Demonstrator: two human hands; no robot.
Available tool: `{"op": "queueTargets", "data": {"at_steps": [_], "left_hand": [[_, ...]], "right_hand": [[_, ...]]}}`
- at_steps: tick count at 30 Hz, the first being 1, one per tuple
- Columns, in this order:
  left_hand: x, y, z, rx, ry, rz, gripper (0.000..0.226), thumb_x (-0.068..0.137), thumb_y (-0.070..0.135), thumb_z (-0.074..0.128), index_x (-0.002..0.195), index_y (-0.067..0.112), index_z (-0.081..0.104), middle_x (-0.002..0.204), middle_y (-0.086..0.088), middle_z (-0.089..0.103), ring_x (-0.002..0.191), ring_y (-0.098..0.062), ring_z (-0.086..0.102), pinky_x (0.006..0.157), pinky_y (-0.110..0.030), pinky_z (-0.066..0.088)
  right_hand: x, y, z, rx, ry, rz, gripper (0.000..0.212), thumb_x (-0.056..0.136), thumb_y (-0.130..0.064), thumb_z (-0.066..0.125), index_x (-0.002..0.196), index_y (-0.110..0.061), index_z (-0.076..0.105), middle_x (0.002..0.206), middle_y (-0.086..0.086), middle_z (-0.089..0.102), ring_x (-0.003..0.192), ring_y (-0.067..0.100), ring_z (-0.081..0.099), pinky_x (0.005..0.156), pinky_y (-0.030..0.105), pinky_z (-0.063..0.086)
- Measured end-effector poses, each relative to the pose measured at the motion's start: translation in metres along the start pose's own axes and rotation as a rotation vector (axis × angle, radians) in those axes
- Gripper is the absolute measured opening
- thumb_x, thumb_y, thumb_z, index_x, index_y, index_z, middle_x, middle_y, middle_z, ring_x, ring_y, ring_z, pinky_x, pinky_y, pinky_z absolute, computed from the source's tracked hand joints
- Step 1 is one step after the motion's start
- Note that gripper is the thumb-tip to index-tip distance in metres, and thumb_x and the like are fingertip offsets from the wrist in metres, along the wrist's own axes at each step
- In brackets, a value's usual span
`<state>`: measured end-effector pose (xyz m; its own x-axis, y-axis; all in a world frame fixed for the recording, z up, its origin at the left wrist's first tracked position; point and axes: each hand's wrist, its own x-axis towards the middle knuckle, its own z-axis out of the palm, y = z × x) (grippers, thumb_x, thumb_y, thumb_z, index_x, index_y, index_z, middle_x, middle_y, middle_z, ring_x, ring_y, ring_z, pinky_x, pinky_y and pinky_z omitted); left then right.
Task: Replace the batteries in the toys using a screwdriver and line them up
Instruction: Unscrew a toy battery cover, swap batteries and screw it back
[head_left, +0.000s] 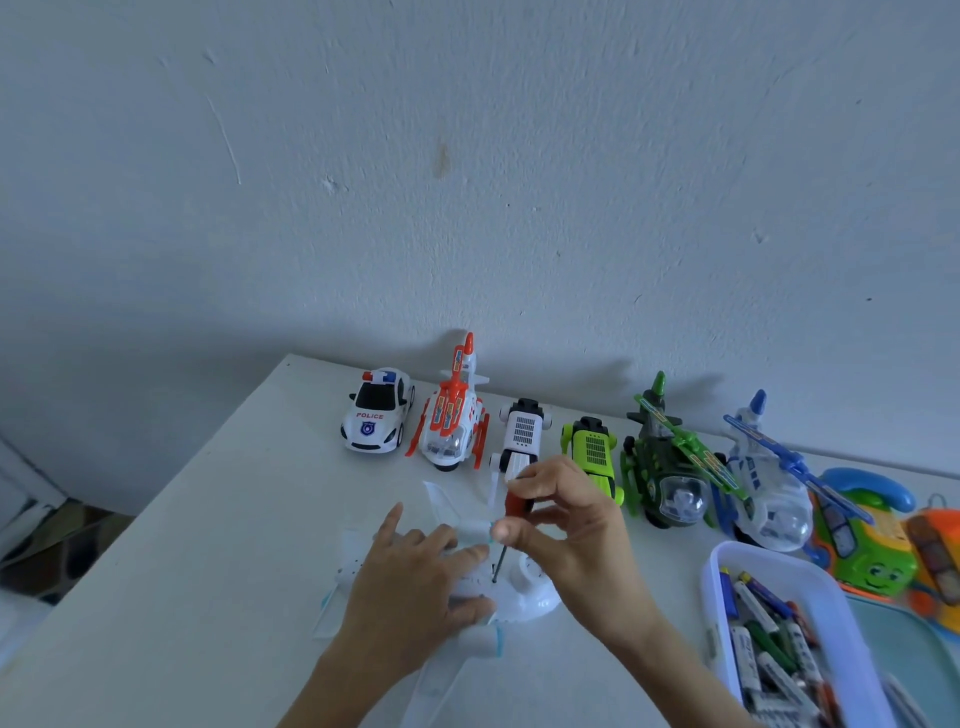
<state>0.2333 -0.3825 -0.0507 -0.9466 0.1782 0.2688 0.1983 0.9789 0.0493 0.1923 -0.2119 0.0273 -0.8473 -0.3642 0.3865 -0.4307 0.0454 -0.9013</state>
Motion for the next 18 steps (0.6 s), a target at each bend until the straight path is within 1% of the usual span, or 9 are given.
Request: {"op": "queueTargets", "data": {"at_steps": [2, 4, 7, 9, 11, 13, 15, 16, 18], "left_hand": [[0.000, 0.000, 0.002, 0.003, -0.005, -0.008, 0.051, 0.072, 0.072, 0.040, 0.097, 0.042, 0.072, 0.078, 0.018, 0.063, 0.061, -0.003, 0.062, 0.090, -0.048, 0.050], [-0.001, 0.000, 0.002, 0.010, -0.007, -0.012, 0.053, 0.072, 0.073, 0.038, 0.098, 0.042, 0.071, 0.079, 0.018, 0.064, 0.062, -0.004, 0.062, 0.091, -0.050, 0.050], [-0.002, 0.000, 0.004, 0.018, 0.008, -0.011, 0.056, 0.074, 0.076, 0.034, 0.098, 0.042, 0.072, 0.080, 0.017, 0.066, 0.062, -0.005, 0.064, 0.092, -0.051, 0.049], [-0.002, -0.001, 0.006, 0.009, 0.012, -0.008, 0.063, 0.080, 0.079, 0.025, 0.099, 0.042, 0.071, 0.082, 0.017, 0.067, 0.063, -0.006, 0.064, 0.097, -0.051, 0.047], [-0.001, -0.002, 0.008, 0.006, 0.009, -0.007, 0.072, 0.085, 0.078, 0.012, 0.101, 0.041, 0.071, 0.084, 0.017, 0.068, 0.066, -0.006, 0.065, 0.099, -0.052, 0.044], [-0.002, -0.003, 0.011, 0.008, 0.005, -0.002, 0.072, 0.084, 0.079, 0.013, 0.102, 0.041, 0.071, 0.087, 0.016, 0.070, 0.068, -0.007, 0.067, 0.101, -0.052, 0.040], [-0.002, -0.003, 0.011, 0.000, 0.006, 0.003, 0.065, 0.081, 0.079, 0.024, 0.102, 0.040, 0.072, 0.086, 0.015, 0.069, 0.067, -0.009, 0.067, 0.103, -0.050, 0.034], [-0.002, -0.002, 0.011, 0.005, 0.005, 0.001, 0.063, 0.079, 0.079, 0.028, 0.101, 0.039, 0.072, 0.086, 0.015, 0.069, 0.066, -0.009, 0.067, 0.103, -0.049, 0.036], [-0.002, -0.001, 0.010, 0.019, 0.005, -0.008, 0.062, 0.077, 0.078, 0.030, 0.100, 0.039, 0.073, 0.085, 0.016, 0.069, 0.065, -0.008, 0.066, 0.098, -0.049, 0.044]], "right_hand": [[-0.001, 0.003, 0.004, 0.055, 0.089, -0.008, 0.024, 0.073, -0.014, 0.076, 0.076, -0.033, 0.062, 0.079, -0.002, 0.060, 0.063, 0.024, 0.063, 0.063, 0.029, 0.053], [-0.003, 0.006, 0.006, 0.060, 0.135, 0.016, 0.027, 0.076, -0.003, 0.066, 0.081, -0.029, 0.061, 0.078, 0.001, 0.062, 0.062, 0.027, 0.063, 0.062, 0.026, 0.052], [-0.003, 0.008, 0.002, 0.124, 0.121, 0.064, 0.029, 0.082, 0.004, 0.053, 0.090, -0.023, 0.063, 0.084, 0.006, 0.066, 0.068, 0.032, 0.062, 0.068, 0.034, 0.055], [0.000, 0.006, -0.001, 0.196, 0.111, 0.117, 0.032, 0.084, 0.008, 0.057, 0.087, -0.022, 0.065, 0.092, 0.007, 0.068, 0.074, 0.034, 0.064, 0.073, 0.039, 0.055], [0.003, 0.004, -0.004, 0.167, 0.134, 0.125, 0.025, 0.073, -0.010, 0.077, 0.082, -0.030, 0.066, 0.099, 0.000, 0.067, 0.081, 0.025, 0.065, 0.074, 0.035, 0.055], [0.004, 0.004, -0.006, 0.102, 0.123, 0.098, 0.030, 0.059, -0.031, 0.087, 0.081, -0.035, 0.067, 0.088, -0.003, 0.065, 0.074, 0.019, 0.065, 0.068, 0.030, 0.055], [0.005, 0.004, -0.003, 0.167, 0.109, 0.095, 0.027, 0.063, -0.018, 0.086, 0.078, -0.031, 0.067, 0.073, 0.002, 0.066, 0.060, 0.024, 0.064, 0.062, 0.031, 0.054], [0.005, 0.005, -0.001, 0.162, 0.108, 0.077, 0.029, 0.067, -0.008, 0.082, 0.077, -0.030, 0.066, 0.070, 0.003, 0.066, 0.056, 0.025, 0.063, 0.060, 0.029, 0.054], [0.007, 0.004, 0.002, 0.087, 0.083, 0.052, 0.034, 0.074, 0.001, 0.072, 0.078, -0.031, 0.064, 0.071, 0.003, 0.066, 0.055, 0.026, 0.063, 0.061, 0.028, 0.054]]}}
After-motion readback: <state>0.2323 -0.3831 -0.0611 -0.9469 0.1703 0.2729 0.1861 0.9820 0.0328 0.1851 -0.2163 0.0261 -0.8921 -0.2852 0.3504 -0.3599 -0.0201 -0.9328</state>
